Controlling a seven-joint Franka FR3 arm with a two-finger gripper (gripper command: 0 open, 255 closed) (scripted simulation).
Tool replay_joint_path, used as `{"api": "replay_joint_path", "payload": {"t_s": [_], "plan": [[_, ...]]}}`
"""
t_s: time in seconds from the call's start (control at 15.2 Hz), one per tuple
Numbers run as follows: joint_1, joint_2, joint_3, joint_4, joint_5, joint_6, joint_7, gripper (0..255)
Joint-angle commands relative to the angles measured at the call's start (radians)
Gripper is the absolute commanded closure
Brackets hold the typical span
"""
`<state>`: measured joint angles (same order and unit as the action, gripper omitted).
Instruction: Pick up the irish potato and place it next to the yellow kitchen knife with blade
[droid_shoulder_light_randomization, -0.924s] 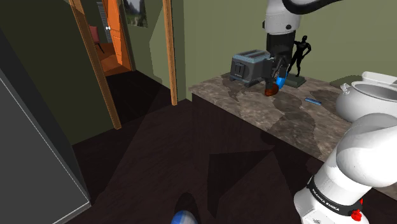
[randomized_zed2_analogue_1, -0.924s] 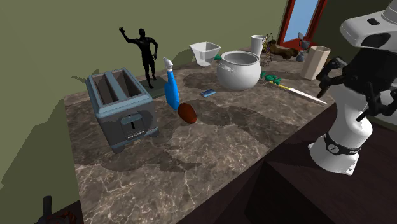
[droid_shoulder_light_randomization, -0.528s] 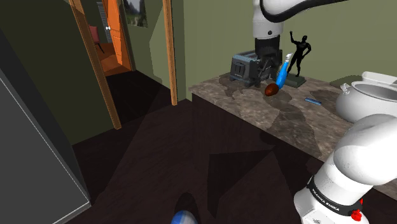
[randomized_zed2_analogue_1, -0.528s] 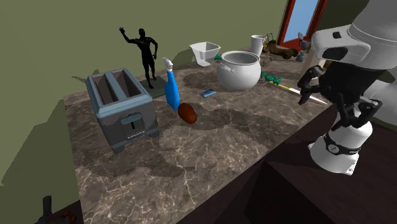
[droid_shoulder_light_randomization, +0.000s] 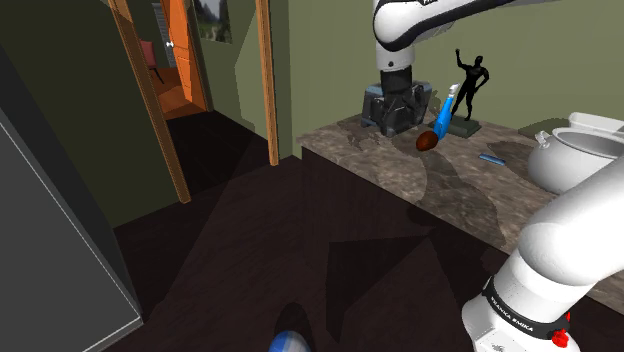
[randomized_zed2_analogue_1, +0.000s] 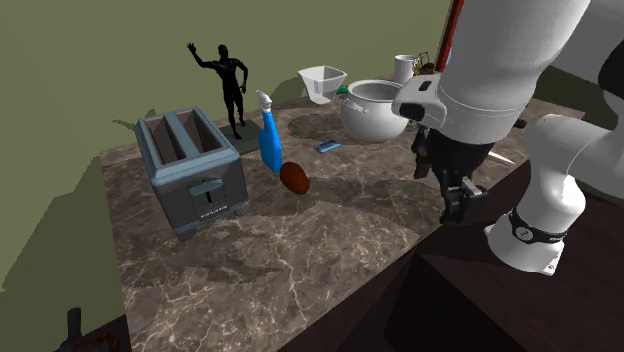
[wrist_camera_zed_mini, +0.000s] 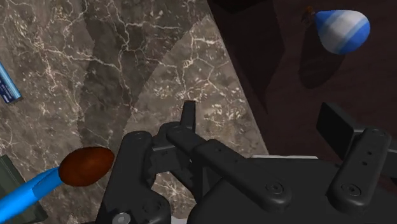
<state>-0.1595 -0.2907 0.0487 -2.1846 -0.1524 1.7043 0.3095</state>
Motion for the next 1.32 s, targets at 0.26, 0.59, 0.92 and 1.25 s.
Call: {"api": "replay_joint_path", "payload": {"t_s": [0.26,0.59,0.92,1.25], "plan": [[-0.063,0.223,-0.039,0.159,-0.019,0.037,0.141,0],[-0.108,0.389,-0.084,0.304,-0.019,0.04,0.239,0],[-0.155,0.544,-0.135,0.457,-0.004,0.027,0.324,0],[-0.209,0.691,-0.186,0.615,0.026,0.003,0.4,0]]}}
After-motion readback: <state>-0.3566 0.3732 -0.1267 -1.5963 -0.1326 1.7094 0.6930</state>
